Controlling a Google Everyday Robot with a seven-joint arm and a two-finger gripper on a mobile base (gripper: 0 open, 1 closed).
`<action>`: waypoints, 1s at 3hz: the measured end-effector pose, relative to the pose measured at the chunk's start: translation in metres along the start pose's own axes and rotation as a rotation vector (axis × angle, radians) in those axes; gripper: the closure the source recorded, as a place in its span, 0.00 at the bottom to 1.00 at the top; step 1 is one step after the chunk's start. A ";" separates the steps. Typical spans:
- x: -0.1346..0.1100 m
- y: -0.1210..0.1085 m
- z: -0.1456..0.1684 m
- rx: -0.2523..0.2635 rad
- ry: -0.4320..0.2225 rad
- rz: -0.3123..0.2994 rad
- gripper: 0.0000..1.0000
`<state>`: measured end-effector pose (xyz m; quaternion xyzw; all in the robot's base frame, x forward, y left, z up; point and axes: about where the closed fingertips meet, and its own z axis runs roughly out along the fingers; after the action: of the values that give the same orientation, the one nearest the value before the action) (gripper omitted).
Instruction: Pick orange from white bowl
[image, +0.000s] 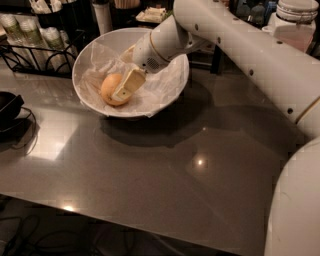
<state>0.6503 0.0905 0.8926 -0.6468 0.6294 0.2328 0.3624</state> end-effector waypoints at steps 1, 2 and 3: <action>-0.001 0.001 0.008 -0.034 0.002 -0.011 0.22; 0.000 0.002 0.017 -0.068 0.003 -0.016 0.22; 0.008 0.003 0.023 -0.088 0.014 -0.010 0.22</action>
Offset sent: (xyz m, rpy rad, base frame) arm 0.0016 0.0144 -0.0147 -0.0156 0.0469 0.0844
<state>0.6517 0.1032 0.8720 -0.6670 0.6177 0.2539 0.3303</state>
